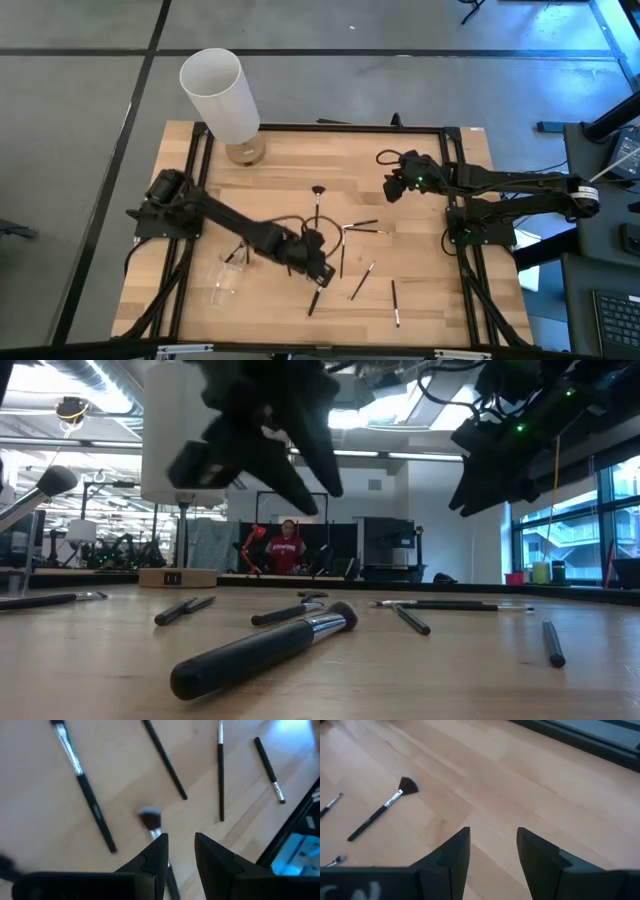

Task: Put items in baskets/containers
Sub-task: Put the black powder brush into the transparent organizer

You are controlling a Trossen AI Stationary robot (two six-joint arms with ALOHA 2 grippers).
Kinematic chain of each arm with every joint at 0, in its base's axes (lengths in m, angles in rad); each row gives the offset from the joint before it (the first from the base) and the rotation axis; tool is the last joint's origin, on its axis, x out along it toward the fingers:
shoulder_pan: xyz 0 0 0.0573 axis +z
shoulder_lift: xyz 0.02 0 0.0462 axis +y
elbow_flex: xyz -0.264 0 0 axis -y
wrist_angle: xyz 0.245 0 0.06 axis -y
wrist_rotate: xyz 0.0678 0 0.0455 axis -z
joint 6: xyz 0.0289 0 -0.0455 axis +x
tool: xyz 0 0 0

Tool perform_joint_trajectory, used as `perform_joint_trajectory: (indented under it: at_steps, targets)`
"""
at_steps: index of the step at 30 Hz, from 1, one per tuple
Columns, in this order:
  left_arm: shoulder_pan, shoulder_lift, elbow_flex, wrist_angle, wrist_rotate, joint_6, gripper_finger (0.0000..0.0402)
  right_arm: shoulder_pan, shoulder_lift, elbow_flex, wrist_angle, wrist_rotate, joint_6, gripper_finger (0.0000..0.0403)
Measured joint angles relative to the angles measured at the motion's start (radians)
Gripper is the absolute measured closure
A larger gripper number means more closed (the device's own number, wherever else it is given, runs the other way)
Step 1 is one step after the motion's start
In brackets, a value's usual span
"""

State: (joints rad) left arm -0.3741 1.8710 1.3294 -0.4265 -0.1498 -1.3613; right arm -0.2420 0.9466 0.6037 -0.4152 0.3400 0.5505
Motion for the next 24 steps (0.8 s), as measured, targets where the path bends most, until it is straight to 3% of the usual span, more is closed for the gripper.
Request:
perform_joint_trajectory:
  at_steps: [6, 17, 24]
  targets:
    - [-0.024, 0.072, 0.101, -0.113, 0.004, -0.086, 0.0311, 0.000, 0.000, 0.000, -0.046, -0.004, -0.017, 0.0241]
    - [-0.006, 0.291, 0.361, -0.310, 0.108, -0.023, 0.0311, 0.000, 0.000, 0.000, -0.058, 0.007, -0.056, 0.0241]
    - [-0.003, 0.309, 0.455, -0.443, 0.057, 0.010, 0.0293, 0.000, 0.000, 0.000, -0.063, -0.002, -0.058, 0.0241]
